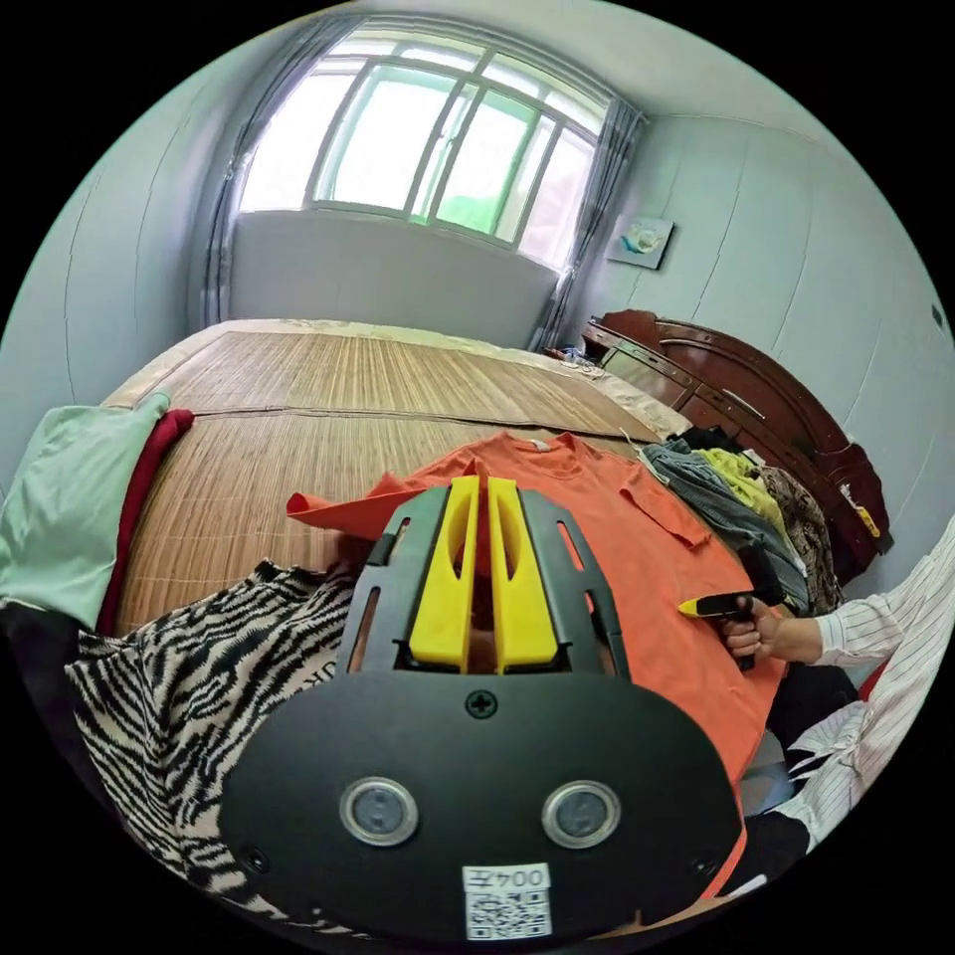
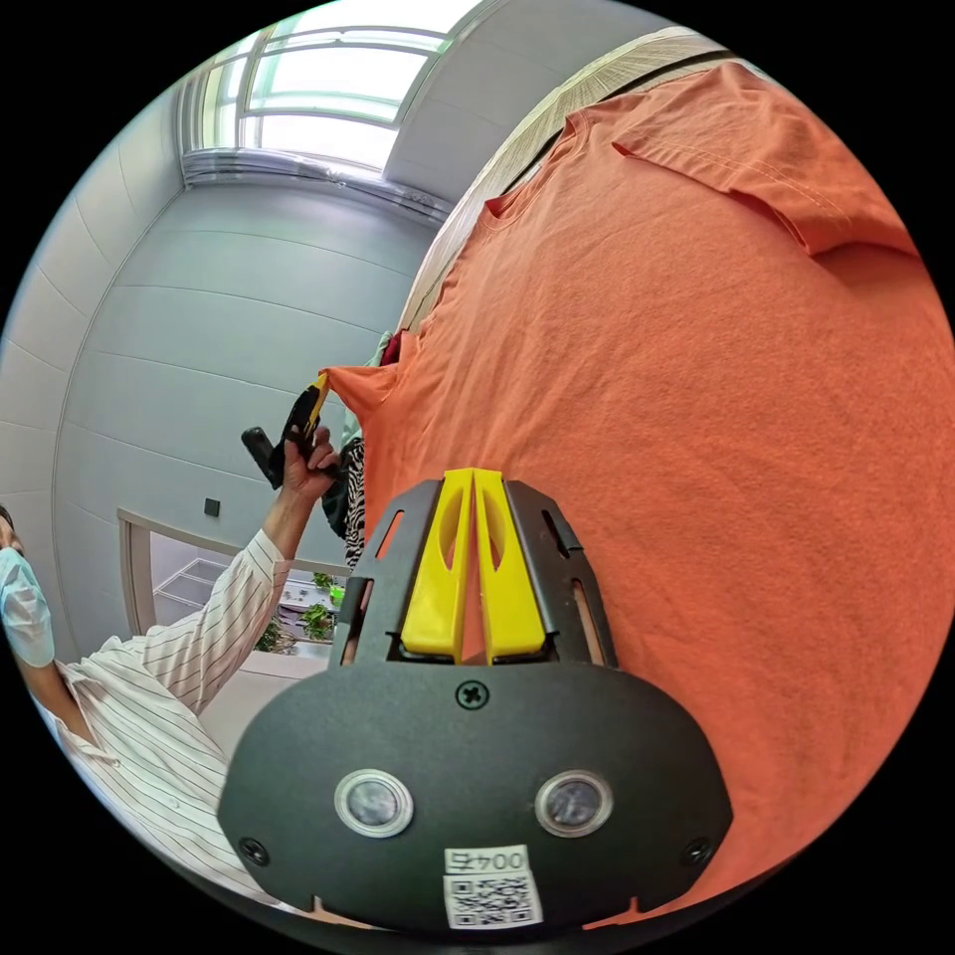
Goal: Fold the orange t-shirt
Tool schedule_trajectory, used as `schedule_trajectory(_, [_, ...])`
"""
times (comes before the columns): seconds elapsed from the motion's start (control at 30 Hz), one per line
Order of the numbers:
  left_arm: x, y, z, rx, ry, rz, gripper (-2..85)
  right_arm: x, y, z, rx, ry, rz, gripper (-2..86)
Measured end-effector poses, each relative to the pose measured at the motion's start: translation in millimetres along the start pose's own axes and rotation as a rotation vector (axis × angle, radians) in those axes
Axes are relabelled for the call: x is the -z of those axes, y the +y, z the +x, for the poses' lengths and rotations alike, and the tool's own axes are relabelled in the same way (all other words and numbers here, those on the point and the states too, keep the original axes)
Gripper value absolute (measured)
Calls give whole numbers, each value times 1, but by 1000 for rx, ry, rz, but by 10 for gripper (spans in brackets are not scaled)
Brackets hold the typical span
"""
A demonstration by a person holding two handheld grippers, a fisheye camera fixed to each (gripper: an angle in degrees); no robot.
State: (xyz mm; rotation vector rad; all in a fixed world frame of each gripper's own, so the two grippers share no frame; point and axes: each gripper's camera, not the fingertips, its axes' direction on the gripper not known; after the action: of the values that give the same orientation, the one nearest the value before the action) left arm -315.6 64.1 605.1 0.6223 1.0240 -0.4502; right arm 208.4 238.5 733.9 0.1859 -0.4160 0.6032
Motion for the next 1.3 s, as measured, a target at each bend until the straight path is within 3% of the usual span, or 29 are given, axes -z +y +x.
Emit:
schedule_trajectory(0.13, [-11, -9, 56, -161, -51, -24, 15, -3, -1, -1, 1, 3, 1, -8])
schedule_trajectory(0.33, [-62, -7, 175, -635, -215, -221, 16, -9, -2, -4, 2, 4, 2, -8])
schedule_trajectory(0.5, [-141, 40, 268, -1152, -552, -513, 24, -15, -2, -7, 3, 1, 3, -8])
schedule_trajectory(0.6, [-181, 73, 294, -1320, -643, -669, 36, -20, -2, -9, 4, 1, 4, -8])
schedule_trajectory(0.7, [-199, 89, 311, -1372, -749, -700, 52, -25, -1, -12, 5, 0, 6, -8])
schedule_trajectory(0.9, [-190, 94, 330, -1327, -908, -693, 84, -36, 1, -19, 7, -2, 7, -8])
schedule_trajectory(1.07, [-169, 96, 322, -1171, -908, -769, 87, -47, 3, -27, 9, 1, 8, -8])
schedule_trajectory(1.17, [-156, 93, 303, -983, -866, -807, 82, -55, 5, -34, 11, 9, 8, -8])
schedule_trajectory(1.23, [-135, 85, 292, -803, -794, -729, 73, -63, 8, -38, 11, 12, 8, -8])
schedule_trajectory(1.3, [-96, 72, 259, -421, -631, -581, 55, -68, 9, -42, 12, 13, 8, -8])
